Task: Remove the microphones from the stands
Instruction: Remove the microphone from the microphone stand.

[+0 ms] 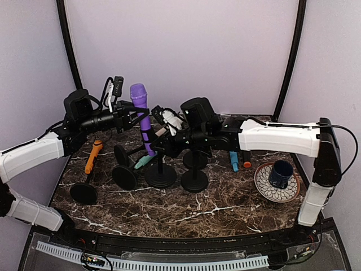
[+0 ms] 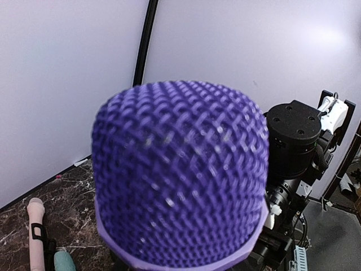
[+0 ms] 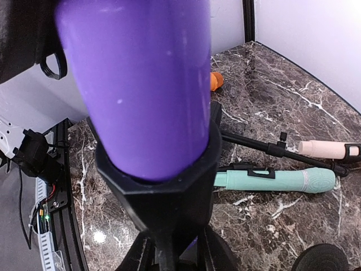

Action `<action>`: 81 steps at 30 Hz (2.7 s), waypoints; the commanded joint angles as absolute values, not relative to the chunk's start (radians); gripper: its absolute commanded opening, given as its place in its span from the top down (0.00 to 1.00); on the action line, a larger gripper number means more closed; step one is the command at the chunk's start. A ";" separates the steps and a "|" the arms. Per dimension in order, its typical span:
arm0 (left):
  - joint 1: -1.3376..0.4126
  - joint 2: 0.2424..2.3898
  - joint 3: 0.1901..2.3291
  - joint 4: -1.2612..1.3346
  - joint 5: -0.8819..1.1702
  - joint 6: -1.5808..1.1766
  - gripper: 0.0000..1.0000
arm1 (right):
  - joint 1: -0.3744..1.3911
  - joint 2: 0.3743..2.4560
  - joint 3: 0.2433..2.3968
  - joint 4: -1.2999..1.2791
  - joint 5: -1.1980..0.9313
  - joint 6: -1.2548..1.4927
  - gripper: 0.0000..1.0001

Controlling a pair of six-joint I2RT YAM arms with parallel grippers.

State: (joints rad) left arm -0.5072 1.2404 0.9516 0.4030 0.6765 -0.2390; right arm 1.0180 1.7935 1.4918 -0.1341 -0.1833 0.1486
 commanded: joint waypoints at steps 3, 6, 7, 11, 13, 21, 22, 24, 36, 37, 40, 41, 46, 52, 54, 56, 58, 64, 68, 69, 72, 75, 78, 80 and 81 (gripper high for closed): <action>-0.505 1.129 0.952 0.546 0.808 -0.195 1.00 | 0.988 1.832 1.514 -0.194 -0.121 0.215 1.00; -0.503 1.124 0.951 0.518 0.770 -0.181 1.00 | 0.989 1.821 1.478 -0.150 -0.141 0.175 1.00; -0.502 1.123 0.944 0.514 0.746 -0.179 1.00 | 0.991 1.817 1.464 -0.135 -0.142 0.162 1.00; -0.494 1.126 0.904 0.540 0.715 -0.187 1.00 | 1.007 1.815 1.408 -0.076 -0.109 0.108 1.00; -0.488 1.132 0.886 0.553 0.707 -0.194 1.00 | 1.025 1.822 1.392 -0.057 -0.065 0.083 1.00; -0.472 1.128 0.773 0.664 0.677 -0.233 1.00 | 1.049 1.841 1.330 0.028 0.062 0.079 1.00; -0.472 1.126 0.729 0.721 0.685 -0.232 1.00 | 1.049 1.844 1.330 0.030 0.061 0.086 1.00; -0.472 1.123 0.678 0.763 0.694 -0.216 1.00 | 1.049 1.853 1.336 0.032 0.062 0.107 1.00; -0.472 1.109 0.534 0.837 0.774 -0.174 1.00 | 1.070 1.933 1.455 -0.078 0.186 0.269 1.00; -0.472 1.108 0.521 0.843 0.777 -0.174 1.00 | 1.074 1.936 1.448 -0.069 0.200 0.274 1.00; -0.472 1.107 0.498 0.861 0.786 -0.175 1.00 | 1.082 1.934 1.394 -0.010 0.223 0.277 1.00; -0.471 1.107 0.489 0.863 0.786 -0.175 1.00 | 1.083 1.931 1.368 0.038 0.222 0.271 1.00; -0.472 1.109 0.464 0.866 0.789 -0.190 1.00 | 1.089 1.909 1.275 0.153 0.110 0.197 1.00; -0.471 1.118 0.502 0.843 0.805 -0.226 1.00 | 1.104 1.937 1.249 0.131 0.042 0.140 1.00; -0.470 1.125 0.527 0.832 0.824 -0.233 1.00 | 1.107 1.942 1.240 0.118 0.038 0.127 1.00; -0.466 1.134 0.560 0.796 0.842 -0.225 1.00 | 1.109 1.938 1.229 0.116 0.035 0.123 1.00; -0.463 1.141 0.592 0.748 0.851 -0.202 1.00 | 1.109 1.937 1.222 0.115 0.035 0.123 1.00; -0.454 1.147 0.648 0.704 0.875 -0.167 1.00 | 1.109 1.949 1.218 0.105 0.049 0.147 1.00; -0.451 1.135 0.657 0.717 0.874 -0.154 1.00 | 1.109 1.959 1.213 0.097 0.046 0.171 1.00; -0.450 1.129 0.654 0.721 0.869 -0.152 1.00 | 1.109 1.959 1.209 0.098 0.046 0.178 1.00; -0.446 1.116 0.643 0.727 0.833 -0.152 1.00 | 1.109 1.957 1.195 0.101 0.051 0.192 1.00; -0.439 1.098 0.602 0.749 0.778 -0.155 1.00 | 1.109 1.957 1.195 0.089 0.061 0.210 1.00; -0.437 1.060 0.540 0.811 0.697 -0.158 1.00 | 1.109 1.964 1.210 0.063 0.067 0.236 1.00; -0.430 1.034 0.497 0.837 0.660 -0.165 1.00 | 1.108 1.969 1.217 0.049 0.069 0.256 1.00; -0.426 1.026 0.469 0.845 0.652 -0.170 1.00 | 1.108 1.970 1.219 0.046 0.069 0.261 1.00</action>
State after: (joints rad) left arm -0.4519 1.1255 0.5285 0.6880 0.7246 -0.1421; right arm 1.1393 1.9205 1.2476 0.2466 -0.0143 0.1631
